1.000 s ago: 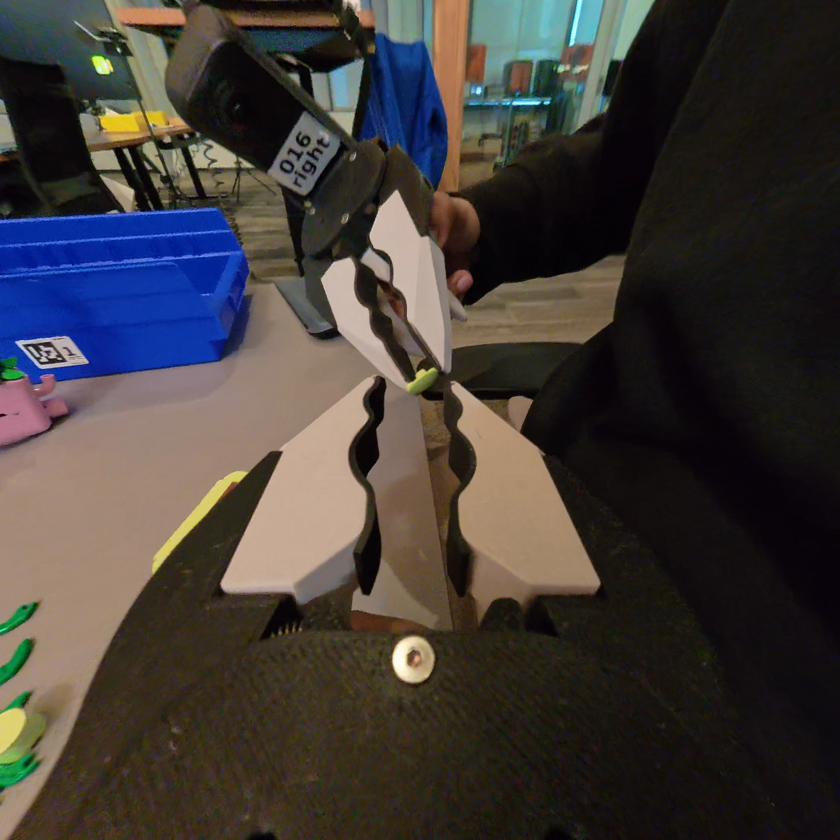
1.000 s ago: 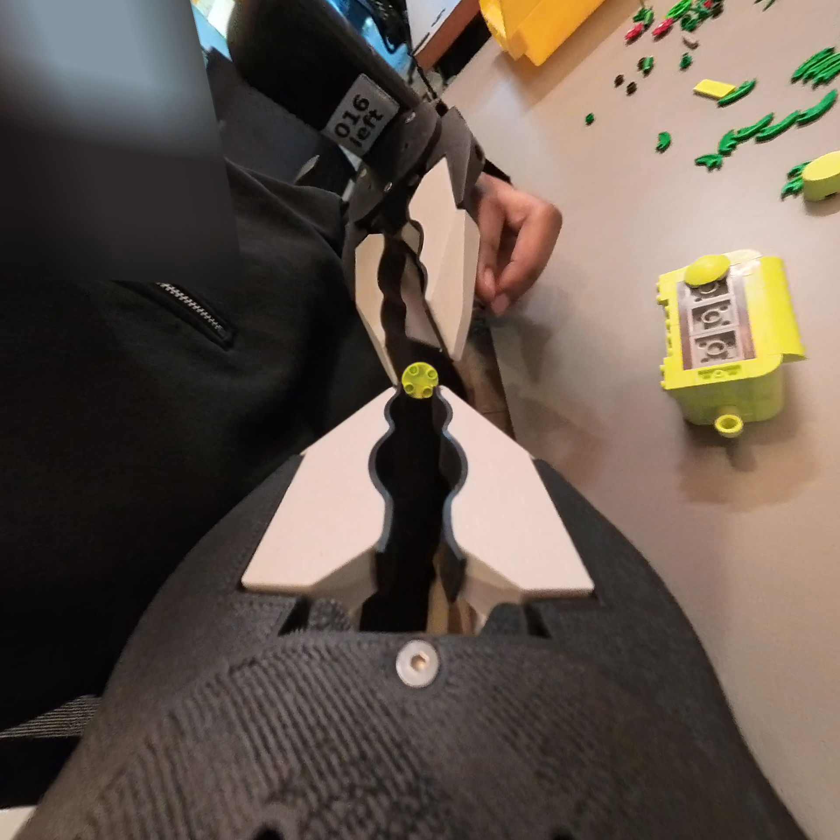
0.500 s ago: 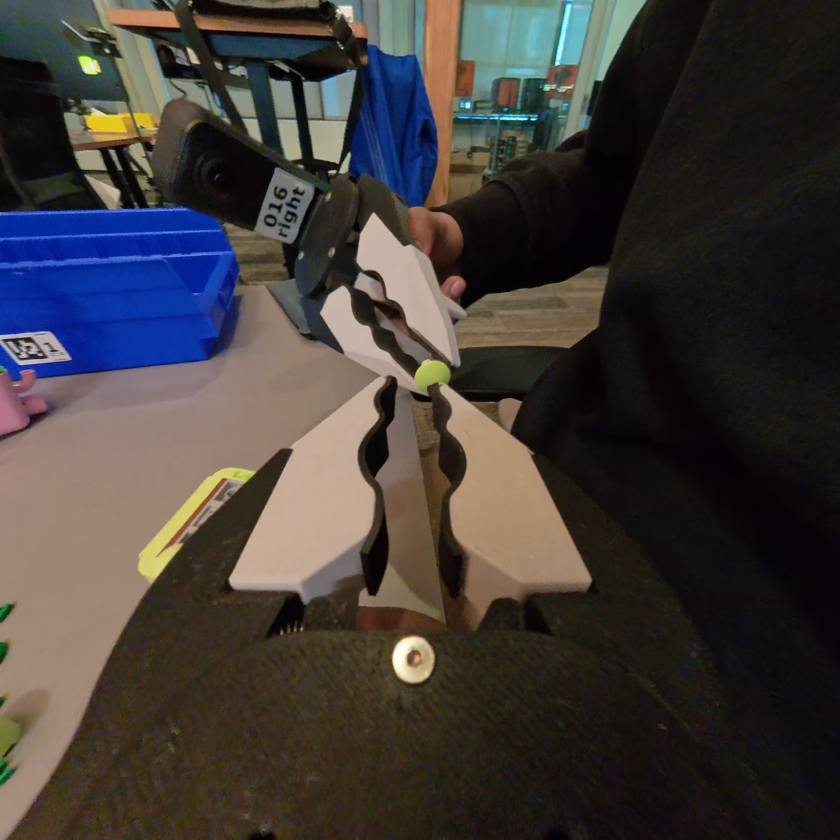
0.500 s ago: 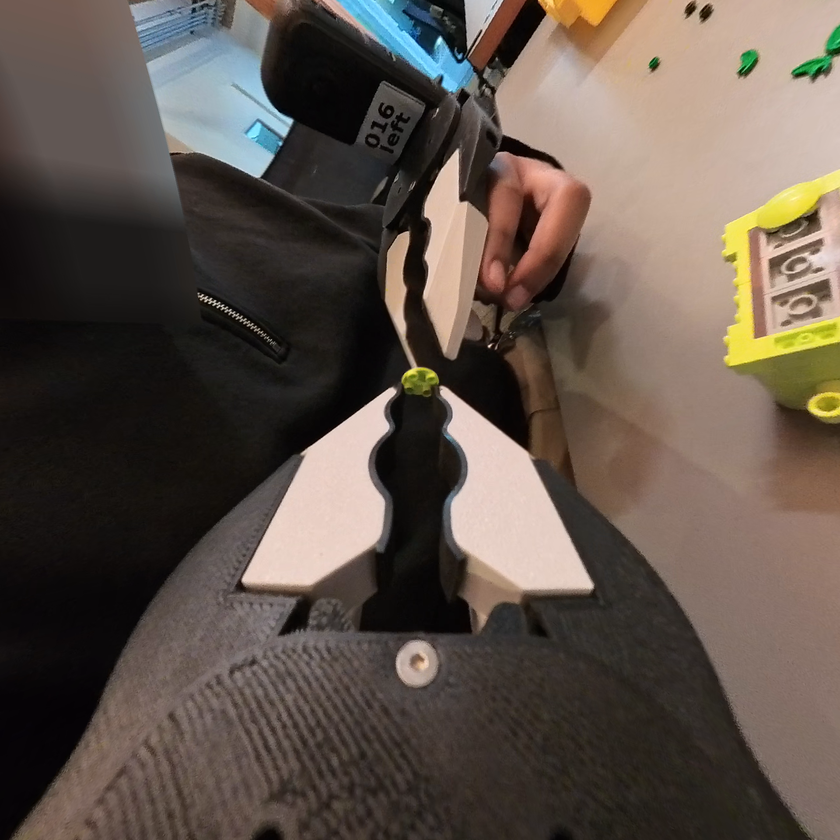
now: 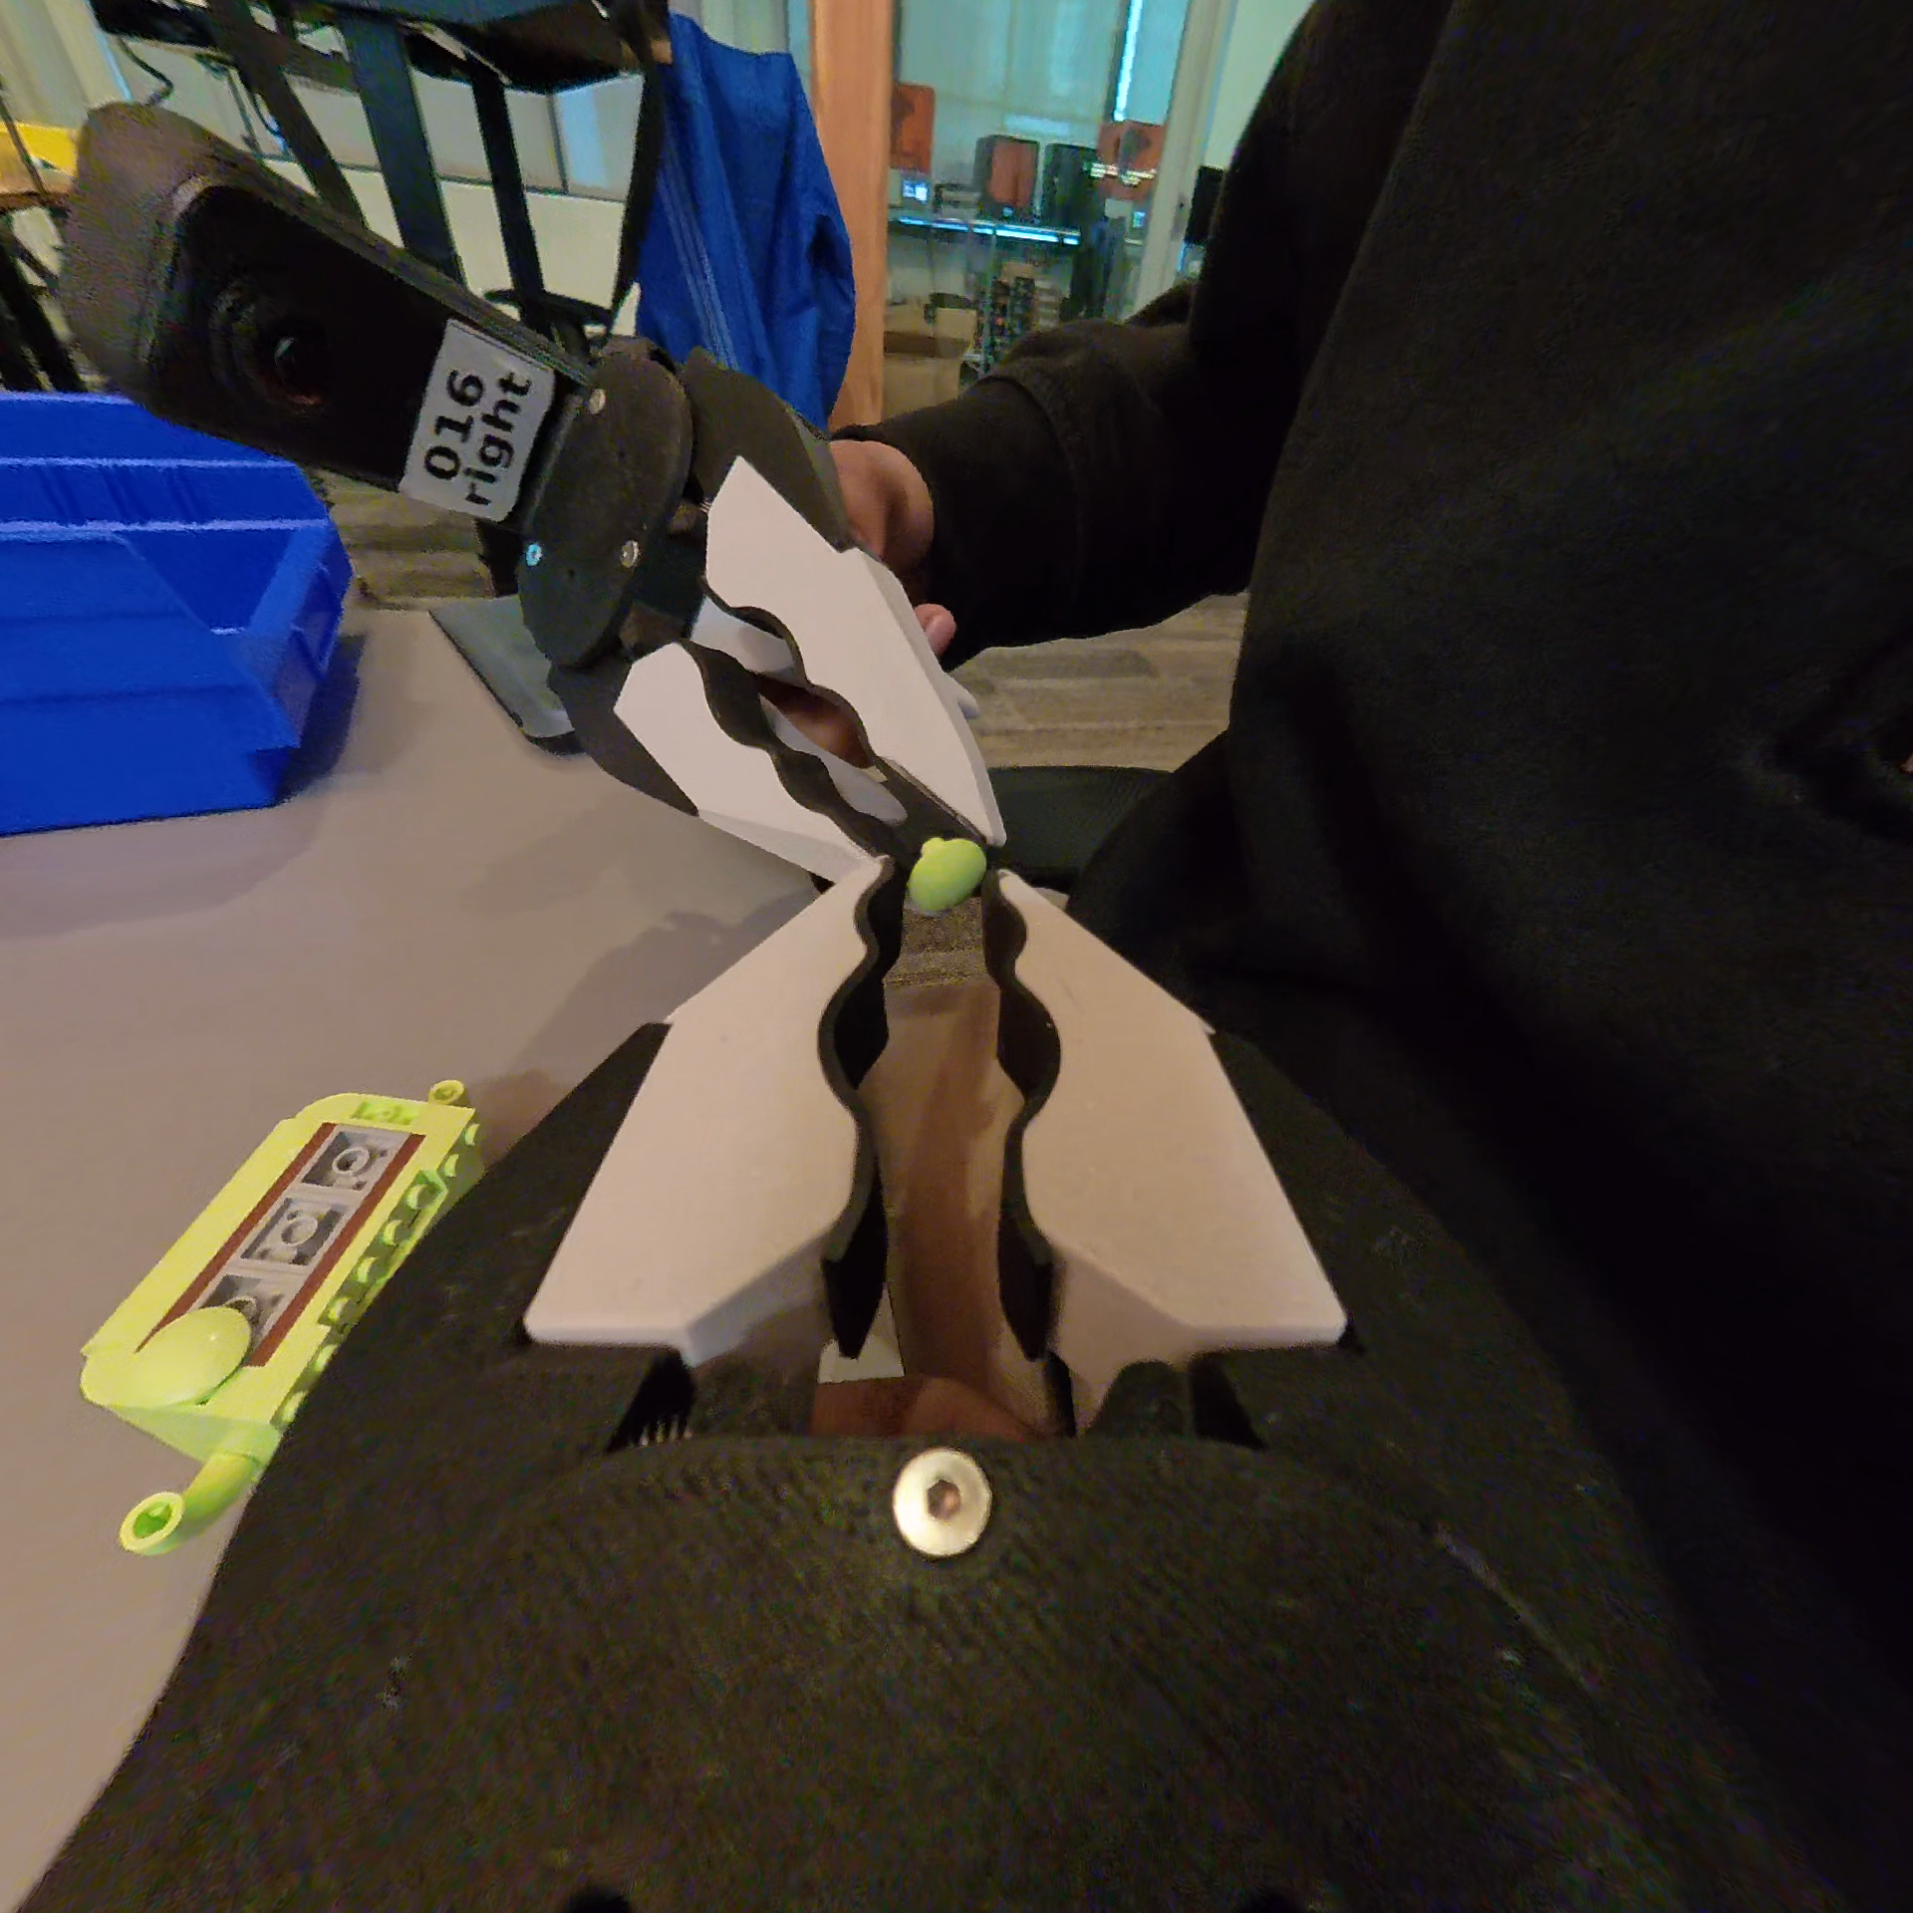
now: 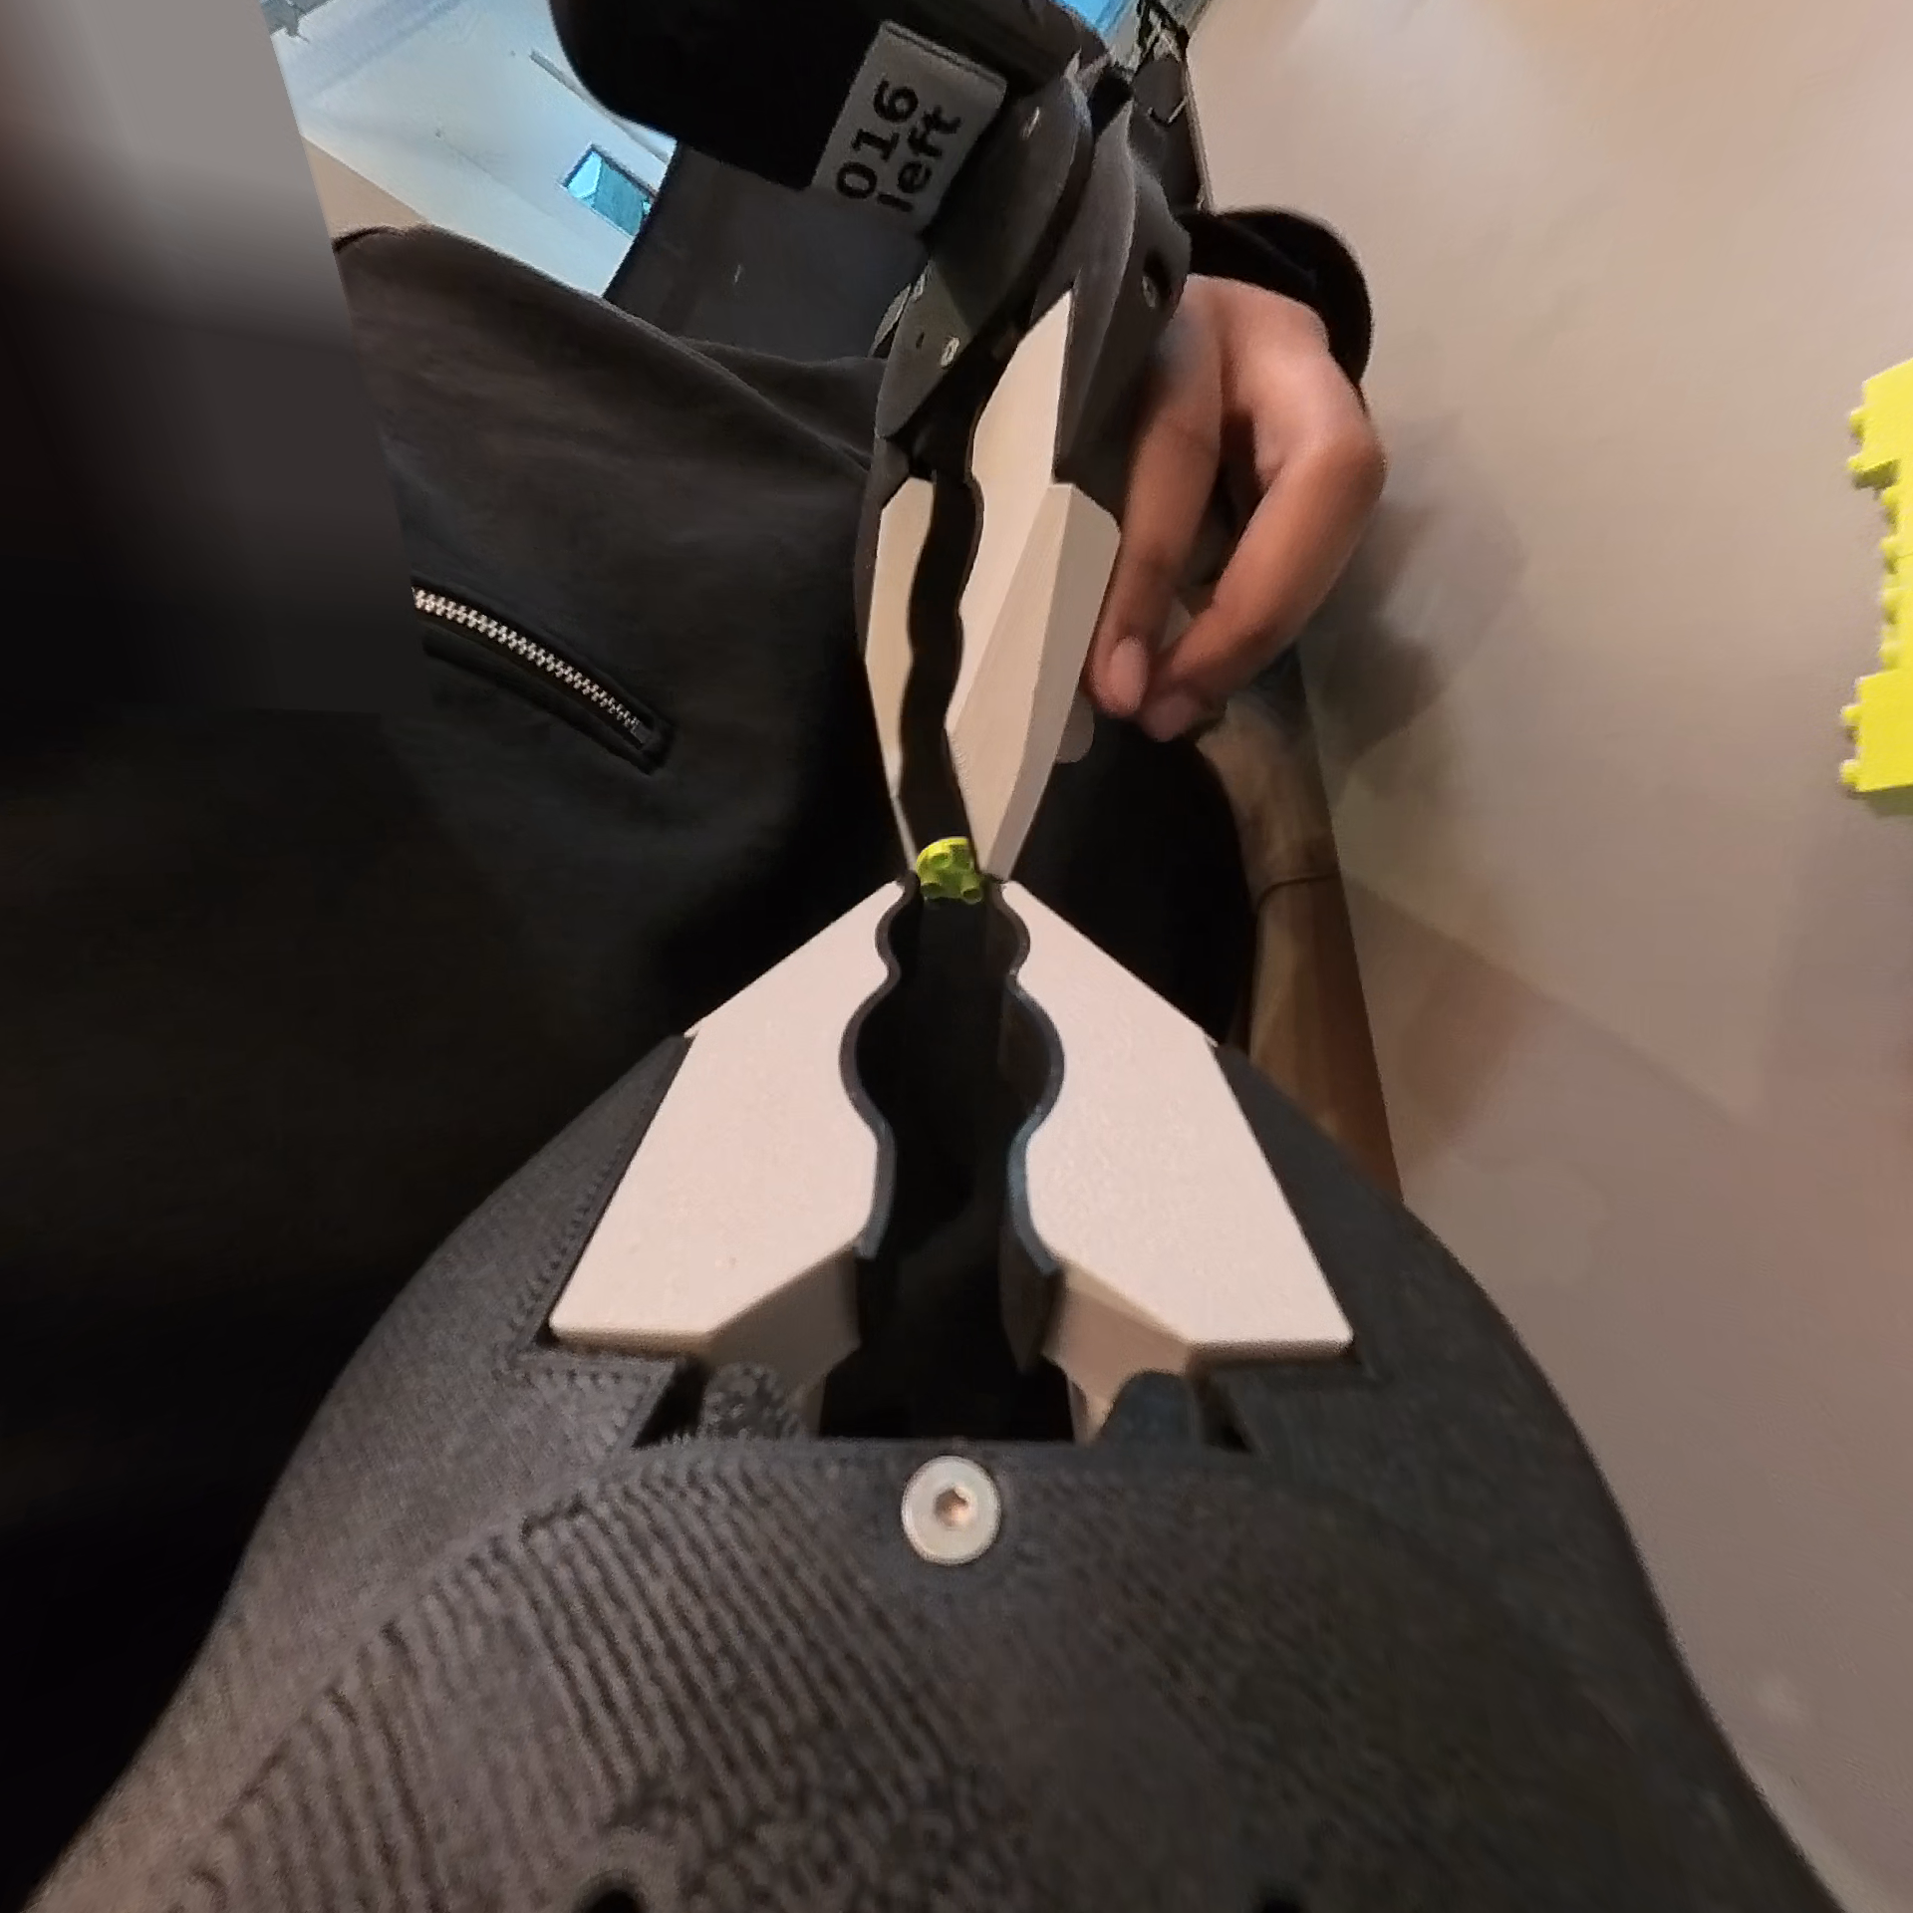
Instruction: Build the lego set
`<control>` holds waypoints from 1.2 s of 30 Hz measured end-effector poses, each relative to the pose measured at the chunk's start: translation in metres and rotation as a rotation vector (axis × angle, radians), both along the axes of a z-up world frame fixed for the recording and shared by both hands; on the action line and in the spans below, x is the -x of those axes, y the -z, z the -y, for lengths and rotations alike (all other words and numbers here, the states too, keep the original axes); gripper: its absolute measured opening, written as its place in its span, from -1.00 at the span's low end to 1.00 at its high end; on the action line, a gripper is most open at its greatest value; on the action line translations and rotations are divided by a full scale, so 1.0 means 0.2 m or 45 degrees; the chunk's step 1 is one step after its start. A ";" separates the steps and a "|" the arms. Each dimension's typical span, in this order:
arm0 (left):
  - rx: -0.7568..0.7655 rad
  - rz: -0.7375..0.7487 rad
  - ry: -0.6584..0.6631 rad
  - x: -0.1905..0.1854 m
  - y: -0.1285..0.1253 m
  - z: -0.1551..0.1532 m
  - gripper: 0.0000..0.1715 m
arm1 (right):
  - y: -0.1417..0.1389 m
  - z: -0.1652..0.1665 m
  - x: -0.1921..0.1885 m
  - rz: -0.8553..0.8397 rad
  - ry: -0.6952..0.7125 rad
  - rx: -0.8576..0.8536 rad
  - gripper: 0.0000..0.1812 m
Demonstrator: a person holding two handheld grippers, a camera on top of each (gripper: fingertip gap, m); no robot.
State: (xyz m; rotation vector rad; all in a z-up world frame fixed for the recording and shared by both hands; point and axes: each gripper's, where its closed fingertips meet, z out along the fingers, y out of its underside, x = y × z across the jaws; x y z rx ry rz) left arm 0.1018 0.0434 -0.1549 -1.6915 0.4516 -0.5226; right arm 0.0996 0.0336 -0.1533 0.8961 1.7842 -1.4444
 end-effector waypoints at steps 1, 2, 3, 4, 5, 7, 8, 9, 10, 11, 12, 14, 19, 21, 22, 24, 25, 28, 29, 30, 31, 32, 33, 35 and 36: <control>-0.003 0.004 -0.009 0.01 0.00 0.00 -0.87 | 0.00 -0.01 0.00 -0.003 0.010 0.002 -0.89; -0.001 0.012 -0.013 0.02 0.00 0.00 -0.90 | -0.01 -0.01 0.01 -0.006 0.021 0.004 -0.89; 0.003 0.023 -0.015 0.03 0.00 0.00 -0.92 | -0.01 -0.02 0.02 -0.010 0.036 0.008 -0.89; 0.006 0.035 -0.016 0.03 0.00 0.00 -0.93 | -0.01 -0.03 0.02 -0.014 0.053 0.015 -0.89; 0.008 0.043 -0.017 0.04 0.00 0.00 -0.94 | -0.01 -0.03 0.03 -0.016 0.070 0.021 -0.89; 0.007 0.056 -0.032 0.04 0.00 -0.01 -0.96 | -0.01 -0.05 0.04 -0.027 0.106 0.025 -0.91; 0.009 0.066 -0.041 0.05 0.00 -0.02 -0.97 | -0.01 -0.05 0.05 -0.036 0.125 0.025 -0.94; 0.014 0.079 -0.055 0.06 0.00 -0.03 -0.97 | -0.01 -0.06 0.06 -0.044 0.146 0.022 -0.94; 0.023 0.087 -0.083 0.08 0.01 -0.04 -0.97 | -0.01 -0.06 0.07 -0.057 0.170 0.011 -0.93; 0.035 0.092 -0.116 0.10 0.01 -0.05 -0.97 | 0.00 -0.07 0.08 -0.074 0.198 -0.007 -0.90; 0.049 0.108 -0.146 0.12 0.02 -0.06 -0.97 | 0.01 -0.09 0.10 -0.100 0.229 -0.033 -0.87; 0.129 0.196 -0.241 0.18 0.05 -0.10 -0.98 | 0.03 -0.14 0.17 -0.244 0.366 -0.172 -0.78; 0.431 0.619 -0.271 0.26 0.12 -0.14 -0.99 | 0.08 -0.32 0.30 -1.125 0.452 -0.996 -0.59; 0.511 0.713 -0.261 0.28 0.14 -0.13 -0.99 | 0.12 -0.33 0.30 -1.412 0.286 -1.323 -0.64; 0.540 0.717 -0.266 0.29 0.15 -0.13 -0.99 | 0.12 -0.32 0.30 -1.545 0.221 -1.427 -0.64; 0.580 0.688 -0.267 0.30 0.19 -0.12 -0.99 | 0.12 -0.28 0.31 -1.756 0.122 -1.516 -0.72; 0.590 0.686 -0.254 0.29 0.19 -0.11 -0.99 | 0.13 -0.26 0.30 -1.813 0.077 -1.521 -0.74; 0.604 0.690 -0.200 0.26 0.18 -0.09 -0.99 | 0.17 -0.20 0.30 -1.823 -0.014 -1.481 -0.76; 0.615 0.676 -0.203 0.26 0.19 -0.09 -0.99 | 0.17 -0.18 0.29 -1.812 -0.034 -1.451 -0.75; 0.616 0.664 -0.202 0.26 0.20 -0.09 -0.99 | 0.18 -0.16 0.28 -1.799 -0.054 -1.417 -0.74; 0.616 0.665 -0.196 0.26 0.20 -0.09 -0.99 | 0.18 -0.14 0.27 -1.780 -0.080 -1.384 -0.74; 0.621 0.674 -0.187 0.25 0.20 -0.08 -0.99 | 0.18 -0.13 0.26 -1.764 -0.102 -1.364 -0.74; 0.622 0.677 -0.177 0.25 0.20 -0.08 -0.99 | 0.19 -0.12 0.27 -1.757 -0.117 -1.362 -0.74; 0.634 0.655 -0.175 0.24 0.21 -0.08 -0.99 | 0.20 -0.13 0.28 -1.752 -0.143 -1.389 -0.74; 0.638 0.641 -0.176 0.24 0.22 -0.08 -0.99 | 0.21 -0.13 0.29 -1.748 -0.154 -1.397 -0.74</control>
